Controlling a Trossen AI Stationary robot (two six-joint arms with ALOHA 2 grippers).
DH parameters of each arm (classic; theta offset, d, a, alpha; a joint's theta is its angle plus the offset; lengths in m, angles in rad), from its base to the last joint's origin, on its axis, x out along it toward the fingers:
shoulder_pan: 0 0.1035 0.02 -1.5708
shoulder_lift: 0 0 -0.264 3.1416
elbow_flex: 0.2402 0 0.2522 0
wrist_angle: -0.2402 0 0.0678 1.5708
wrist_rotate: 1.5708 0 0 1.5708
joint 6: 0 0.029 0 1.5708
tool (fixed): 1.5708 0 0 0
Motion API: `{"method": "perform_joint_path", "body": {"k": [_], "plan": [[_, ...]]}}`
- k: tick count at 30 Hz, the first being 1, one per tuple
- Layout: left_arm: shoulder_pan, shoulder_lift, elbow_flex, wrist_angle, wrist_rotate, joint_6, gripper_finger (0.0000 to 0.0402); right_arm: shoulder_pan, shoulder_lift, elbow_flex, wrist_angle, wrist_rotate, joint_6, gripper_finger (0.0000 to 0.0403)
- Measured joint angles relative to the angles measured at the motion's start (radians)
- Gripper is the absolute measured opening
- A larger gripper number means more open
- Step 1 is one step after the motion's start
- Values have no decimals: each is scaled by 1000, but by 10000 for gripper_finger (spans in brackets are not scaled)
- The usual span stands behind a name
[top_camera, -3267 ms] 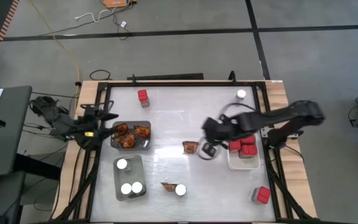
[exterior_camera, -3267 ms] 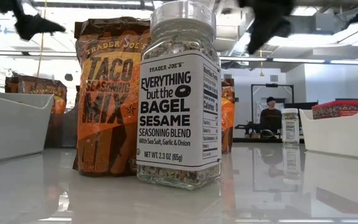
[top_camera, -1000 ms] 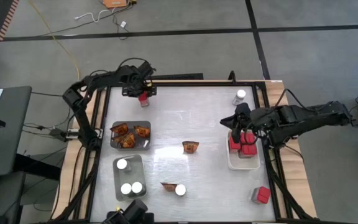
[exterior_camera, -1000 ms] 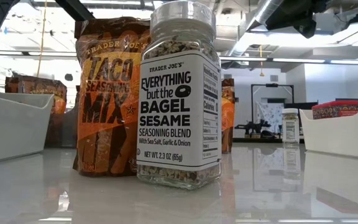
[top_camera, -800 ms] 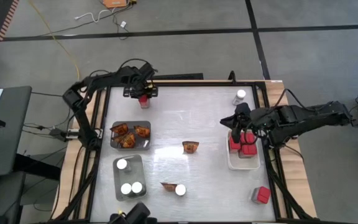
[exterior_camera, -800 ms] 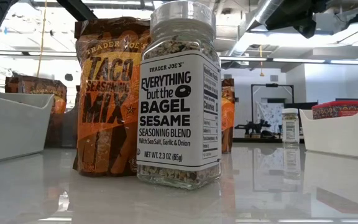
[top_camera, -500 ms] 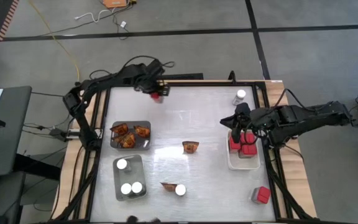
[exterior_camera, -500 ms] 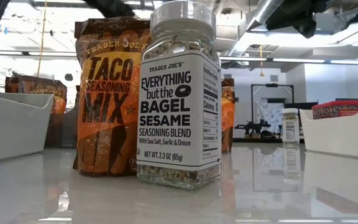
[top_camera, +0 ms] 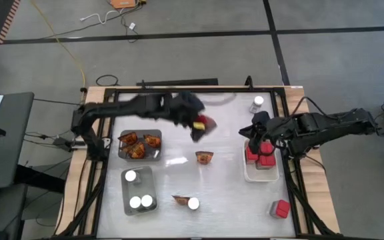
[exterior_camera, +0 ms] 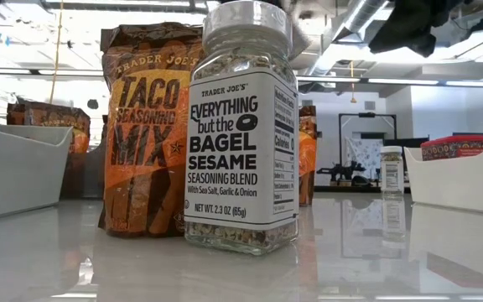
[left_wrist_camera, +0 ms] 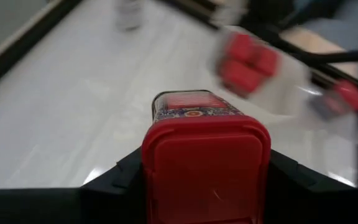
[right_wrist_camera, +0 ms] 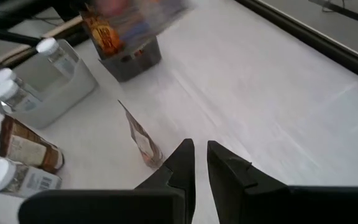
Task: Sort spices by type
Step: Put the red spice can into the white bin
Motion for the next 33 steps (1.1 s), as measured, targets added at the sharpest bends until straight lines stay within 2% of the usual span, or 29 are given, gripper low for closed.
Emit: {"method": "perform_joint_path", "body": {"k": [3, 8, 15, 24, 29, 33], "plan": [[-82, 9, 0, 62, -18, -9, 201, 0, 0, 0, -25, 0, 0, 72], [-152, 45, 1, 101, -31, -30, 201, -3, 0, 0, -68, 0, -1, 72], [-196, 221, 66, 96, 50, -53, 201, -10, -1, 0, -68, -4, 5, 72], [-230, 469, 281, -184, 55, -37, 201, -3, -1, 0, -106, -15, 98, 72], [-237, 567, 327, -261, 64, -47, 202, -4, 0, 0, -125, -18, 146, 72], [-237, 600, 339, -295, 92, -68, 240, -4, 0, 0, -125, -18, 147, 72]]}}
